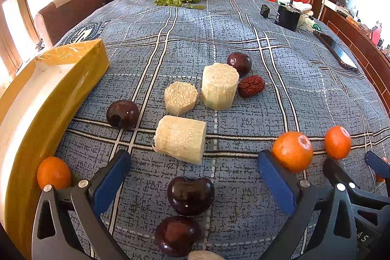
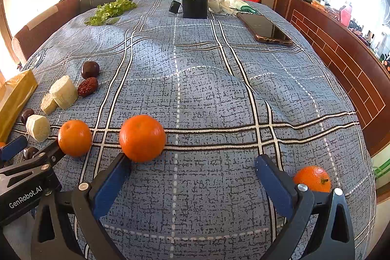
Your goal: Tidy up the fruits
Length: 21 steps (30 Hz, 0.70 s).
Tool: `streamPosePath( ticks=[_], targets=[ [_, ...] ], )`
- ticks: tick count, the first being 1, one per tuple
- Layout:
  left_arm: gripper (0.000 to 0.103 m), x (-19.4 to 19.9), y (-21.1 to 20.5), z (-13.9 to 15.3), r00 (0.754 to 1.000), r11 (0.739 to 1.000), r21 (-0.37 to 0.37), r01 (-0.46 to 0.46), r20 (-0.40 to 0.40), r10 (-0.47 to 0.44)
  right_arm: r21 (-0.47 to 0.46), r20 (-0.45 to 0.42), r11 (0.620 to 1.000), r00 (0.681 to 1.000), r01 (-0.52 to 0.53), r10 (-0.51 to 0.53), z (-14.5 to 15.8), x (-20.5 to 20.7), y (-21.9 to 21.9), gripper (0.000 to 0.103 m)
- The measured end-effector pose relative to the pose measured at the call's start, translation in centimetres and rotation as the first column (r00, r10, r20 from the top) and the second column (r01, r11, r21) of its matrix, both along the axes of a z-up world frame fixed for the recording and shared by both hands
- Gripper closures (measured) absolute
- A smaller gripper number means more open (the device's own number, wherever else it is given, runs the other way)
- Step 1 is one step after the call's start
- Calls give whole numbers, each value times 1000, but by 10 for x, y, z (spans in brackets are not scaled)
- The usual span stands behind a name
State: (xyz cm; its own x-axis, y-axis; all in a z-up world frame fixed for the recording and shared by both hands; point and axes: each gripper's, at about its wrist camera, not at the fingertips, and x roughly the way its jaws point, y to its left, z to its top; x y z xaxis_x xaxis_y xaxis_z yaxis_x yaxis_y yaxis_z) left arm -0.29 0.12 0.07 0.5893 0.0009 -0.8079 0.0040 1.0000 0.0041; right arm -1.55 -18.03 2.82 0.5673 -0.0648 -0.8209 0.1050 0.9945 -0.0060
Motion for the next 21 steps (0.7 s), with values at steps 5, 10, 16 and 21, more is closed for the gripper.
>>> streamPosePath(
  ticks=[5, 10, 16, 21],
  targets=[
    [0, 1, 0, 0, 1000, 1000, -1, 0, -1, 0, 0, 0, 1000, 1000, 0, 0, 0, 0, 0, 0],
    [0, 1, -1, 0, 1000, 1000, 1, 0, -1, 0, 0, 0, 1000, 1000, 0, 0, 0, 0, 0, 0],
    [0, 1, 0, 0, 1000, 1000, -1, 0, -1, 0, 0, 0, 1000, 1000, 0, 0, 0, 0, 0, 0],
    [0, 1, 0, 0, 1000, 1000, -1, 0, -1, 0, 0, 0, 1000, 1000, 0, 0, 0, 0, 0, 0]
  ],
)
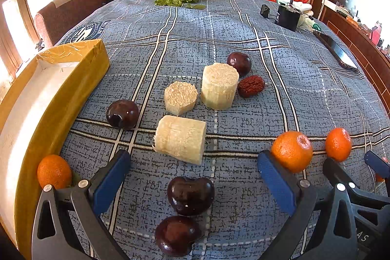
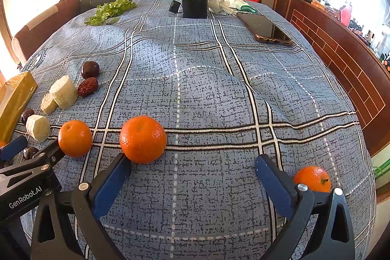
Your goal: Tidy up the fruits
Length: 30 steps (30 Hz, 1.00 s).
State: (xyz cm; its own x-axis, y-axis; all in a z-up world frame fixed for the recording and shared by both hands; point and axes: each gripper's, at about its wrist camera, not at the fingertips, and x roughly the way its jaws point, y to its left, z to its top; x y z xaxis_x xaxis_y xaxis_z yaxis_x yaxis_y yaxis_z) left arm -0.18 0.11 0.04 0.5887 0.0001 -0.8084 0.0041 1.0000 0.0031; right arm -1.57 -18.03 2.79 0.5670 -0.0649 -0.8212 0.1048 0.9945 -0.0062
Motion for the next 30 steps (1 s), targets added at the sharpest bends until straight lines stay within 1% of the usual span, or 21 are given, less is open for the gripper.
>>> streamPosePath(
  ticks=[22, 26, 30],
  targets=[
    [0, 0, 1, 0, 1000, 1000, -1, 0, 0, 0, 4, -2, 1000, 1000, 5, -5, 0, 0, 1, 0],
    [0, 0, 3, 1, 1000, 1000, 0, 26, -8, -26, 12, -12, 1000, 1000, 12, -12, 0, -2, -1, 0],
    [0, 2, 3, 2, 998, 999, 1, 49, -39, -48, 17, -35, 1000, 999, 25, -24, 1, -1, -1, 0]
  ],
)
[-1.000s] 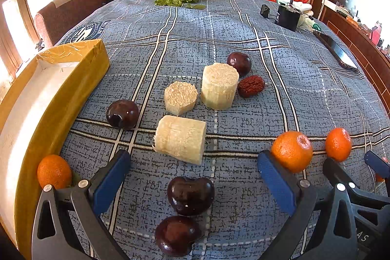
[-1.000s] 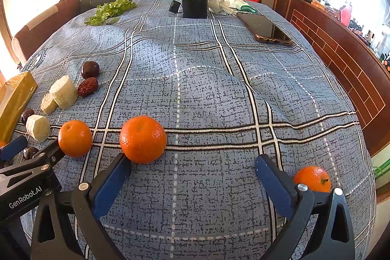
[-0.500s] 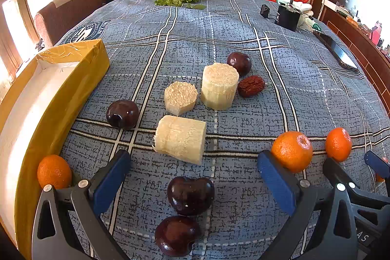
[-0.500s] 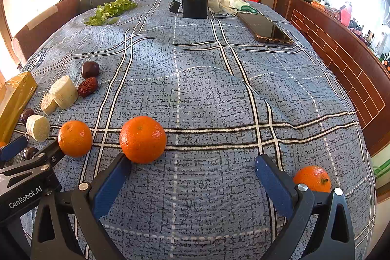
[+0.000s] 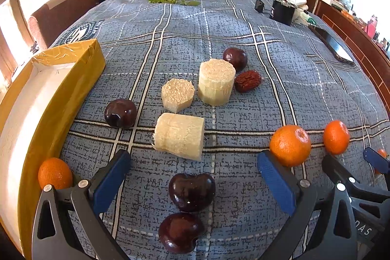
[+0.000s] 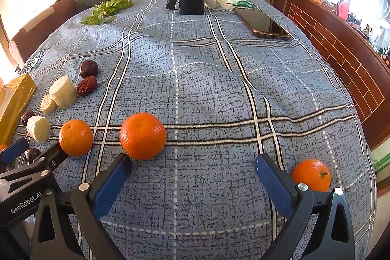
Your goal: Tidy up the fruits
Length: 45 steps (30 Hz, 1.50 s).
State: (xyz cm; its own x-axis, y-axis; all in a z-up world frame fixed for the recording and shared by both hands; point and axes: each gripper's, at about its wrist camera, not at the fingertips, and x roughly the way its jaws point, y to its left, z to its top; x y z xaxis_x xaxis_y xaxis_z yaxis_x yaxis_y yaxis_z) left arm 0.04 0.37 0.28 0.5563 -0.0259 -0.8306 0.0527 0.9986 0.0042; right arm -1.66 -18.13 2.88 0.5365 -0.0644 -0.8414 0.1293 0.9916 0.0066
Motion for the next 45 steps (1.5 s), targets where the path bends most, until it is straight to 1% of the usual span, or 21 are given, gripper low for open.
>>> streamPosePath(
  ticks=[4, 9, 11, 13, 15, 17, 18, 21, 23, 24, 25, 27, 29, 31, 33, 35, 38, 40, 42, 44, 45],
  targets=[
    [0, 1, -1, 0, 999, 1000, 4, 21, -29, -21, 6, -21, 1000, 1000, 4, -3, 0, -1, 0, 0],
    [1, -6, 4, 0, 999, 999, -19, 38, -29, -38, 3, -24, 1000, 1000, -4, 4, 0, -2, 1, 0],
    [2, -15, 15, 5, 999, 993, -111, 44, -16, -46, -1, -22, 1000, 1000, -2, 2, 0, -3, 2, 0],
    [14, -23, 28, 12, 999, 981, -190, 43, -4, -45, -6, -20, 1000, 1000, 3, -3, 0, -4, 3, 0],
    [21, -37, 45, 27, 998, 975, -218, 47, 55, -35, -8, -20, 1000, 1000, 4, -4, 0, -6, 3, 0],
    [21, -53, 64, 48, 989, 972, -228, 52, 147, -18, -8, -21, 1000, 1000, 4, -4, 1, -6, 4, 0],
    [21, -64, 76, 62, 979, 972, -229, 55, 206, -7, -8, -22, 1000, 1000, 4, -4, 1, -7, 4, 0],
    [20, -86, 104, 95, 944, 980, -194, 35, 328, 31, -10, -23, 1000, 1000, 8, -8, 1, -11, 5, 0],
    [17, -97, 123, 107, 925, 979, -204, 22, 374, 57, -12, -25, 1000, 1000, 9, -9, 2, -12, 6, 0],
    [11, -98, 131, 111, 922, 975, -220, 26, 383, 61, -11, -27, 1000, 1000, 6, -7, 2, -13, 6, 0],
    [7, -100, 136, 112, 920, 973, -231, 26, 387, 67, -9, -31, 1000, 1000, 2, -2, 2, -14, 5, 0],
    [7, -100, 143, 110, 922, 971, -238, 26, 382, 69, 8, -43, 1000, 999, -10, 10, 5, -20, 5, 2],
    [7, -96, 145, 104, 939, 967, -251, 36, 340, 54, 49, -18, 998, 999, -30, 31, 14, -31, 2, 13],
    [7, -93, 146, 98, 951, 957, -288, 48, 305, 44, 83, 46, 995, 998, -47, 43, 31, -48, -6, 14],
    [7, -95, 145, 94, 955, 950, -307, 52, 293, 43, 82, 137, 995, 989, -62, 51, 53, -66, -16, 13],
    [7, -94, 140, 90, 959, 947, -313, 66, 281, 26, 61, 204, 997, 978, -56, 42, 72, -80, -30, 13],
    [7, -92, 129, 84, 964, 938, -329, 109, 264, -19, 9, 263, 1000, 965, -8, 5, 87, -91, -51, 13],
    [7, -92, 120, 82, 966, 929, -339, 149, 250, -64, 1, 261, 1000, 965, 13, -12, 88, -91, -62, 14],
    [7, -90, 102, 81, 962, 913, -347, 214, 238, -135, 15, 224, 1000, 974, 26, -29, 80, -85, -74, 21],
    [7, -88, 84, 82, 954, 916, -315, 250, 240, -178, 37, 175, 999, 984, 26, -32, 67, -78, -83, 35],
    [7, -86, 71, 83, 948, 918, -288, 274, 240, -207, 46, 154, 999, 988, 25, -32, 62, -75, -85, 37]
  ],
)
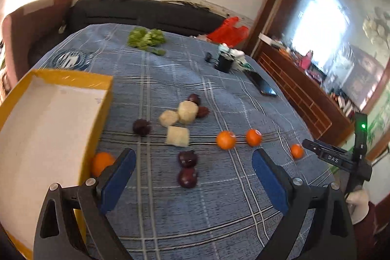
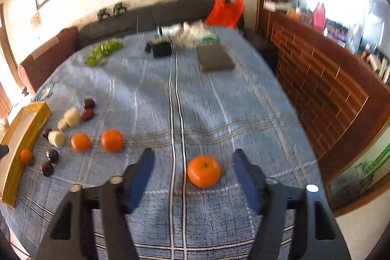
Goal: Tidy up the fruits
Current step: 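Grasp an orange with the left tool while the right tool grasps another orange, then carry both oranges over the yellow-rimmed tray and open both tools to drop them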
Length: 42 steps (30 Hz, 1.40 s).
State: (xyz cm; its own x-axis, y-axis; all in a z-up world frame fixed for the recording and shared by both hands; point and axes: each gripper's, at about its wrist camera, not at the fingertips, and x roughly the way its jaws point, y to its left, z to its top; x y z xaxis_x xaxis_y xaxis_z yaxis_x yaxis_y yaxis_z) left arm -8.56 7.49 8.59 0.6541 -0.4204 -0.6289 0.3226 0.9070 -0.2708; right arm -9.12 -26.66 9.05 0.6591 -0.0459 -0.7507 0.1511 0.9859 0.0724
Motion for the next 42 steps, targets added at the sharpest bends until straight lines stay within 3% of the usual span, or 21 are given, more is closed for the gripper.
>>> streamPosePath(
  ticks=[2, 4, 8, 14, 17, 20, 24, 29, 35, 39, 42],
  targets=[
    [9, 5, -24, 0, 998, 998, 30, 57, 6, -57, 9, -37, 1000, 999, 4, -4, -12, 4, -5, 39],
    [20, 12, -42, -3, 995, 993, 60, 102, 0, -102, 21, -63, 1000, 998, 9, -7, -23, 6, -9, 41],
    [27, 38, -83, -21, 984, 977, 125, 173, -56, -167, 60, -105, 998, 994, 8, -1, -38, 13, -16, 46],
    [36, 75, -108, -50, 971, 971, 139, 193, -169, -169, 81, -135, 997, 990, -15, 26, -49, 20, -16, 48],
    [49, 80, -118, -57, 962, 959, 167, 228, -188, -196, 84, -134, 996, 990, -22, 34, -49, 21, -17, 51],
    [69, 84, -126, -68, 957, 948, 208, 242, -214, -197, 80, -132, 997, 991, -22, 33, -49, 24, -16, 56],
    [69, 80, -128, -71, 960, 948, 220, 230, -212, -184, 71, -128, 997, 991, -18, 27, -49, 24, -15, 61],
    [69, 74, -104, -56, 971, 974, 145, 173, -189, -145, 74, -120, 997, 992, -17, 26, -42, 18, -13, 62],
    [68, 48, -37, -14, 992, 999, 31, 35, -123, -31, 114, -56, 990, 994, -87, 94, -12, 4, 11, 62],
    [68, 27, 21, 5, 993, 996, 16, -89, -82, 90, 136, -3, 969, 978, -206, 208, 9, 0, 59, 62],
    [68, 10, 74, 14, 974, 974, 52, -221, -44, 223, 153, 20, 938, 950, -312, 313, 19, 2, 105, 62]
  ],
)
